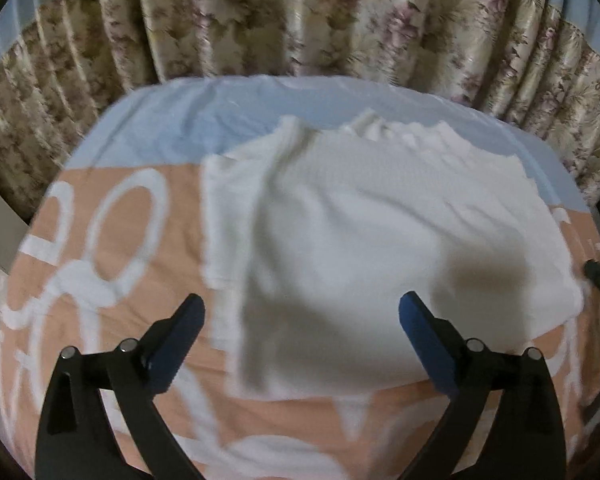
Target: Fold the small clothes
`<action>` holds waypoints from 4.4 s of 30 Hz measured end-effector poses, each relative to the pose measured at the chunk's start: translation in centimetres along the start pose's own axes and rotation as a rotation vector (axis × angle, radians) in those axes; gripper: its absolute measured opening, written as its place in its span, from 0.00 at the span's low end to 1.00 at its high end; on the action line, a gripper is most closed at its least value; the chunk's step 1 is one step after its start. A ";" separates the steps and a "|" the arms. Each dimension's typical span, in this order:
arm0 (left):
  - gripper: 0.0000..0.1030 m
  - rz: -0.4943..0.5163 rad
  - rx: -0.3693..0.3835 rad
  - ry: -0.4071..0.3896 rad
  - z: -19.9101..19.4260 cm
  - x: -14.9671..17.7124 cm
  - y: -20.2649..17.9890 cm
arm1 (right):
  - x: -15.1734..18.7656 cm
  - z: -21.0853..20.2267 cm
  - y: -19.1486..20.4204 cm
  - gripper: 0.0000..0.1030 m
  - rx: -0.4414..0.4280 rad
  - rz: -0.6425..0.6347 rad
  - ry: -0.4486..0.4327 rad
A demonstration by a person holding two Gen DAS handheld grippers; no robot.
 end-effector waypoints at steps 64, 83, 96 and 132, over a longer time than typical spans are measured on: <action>0.99 0.106 0.013 0.049 7.9 -2.6 -9.1 | -3.2 7.1 3.7 0.20 0.023 -0.081 0.195; 0.98 0.136 -0.045 0.009 4.5 -2.8 0.9 | -6.3 4.4 15.7 0.16 0.047 -0.182 0.104; 0.98 -0.026 -0.187 -0.032 0.9 -0.7 17.6 | 0.9 12.4 34.6 0.16 0.207 -0.562 0.224; 0.72 0.151 0.115 0.071 7.3 -8.2 1.9 | 0.9 6.6 19.1 0.36 -0.186 -0.159 0.313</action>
Point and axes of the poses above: each gripper's, at about its wrist camera, not at the fingertips, and z roughly the way its jaws point, y to its left, x to its underside, the point moved 3 cm from there along z, roughly the way its jaws point, and after that the axes turned 1 degree about -x, right-handed, at the moved point
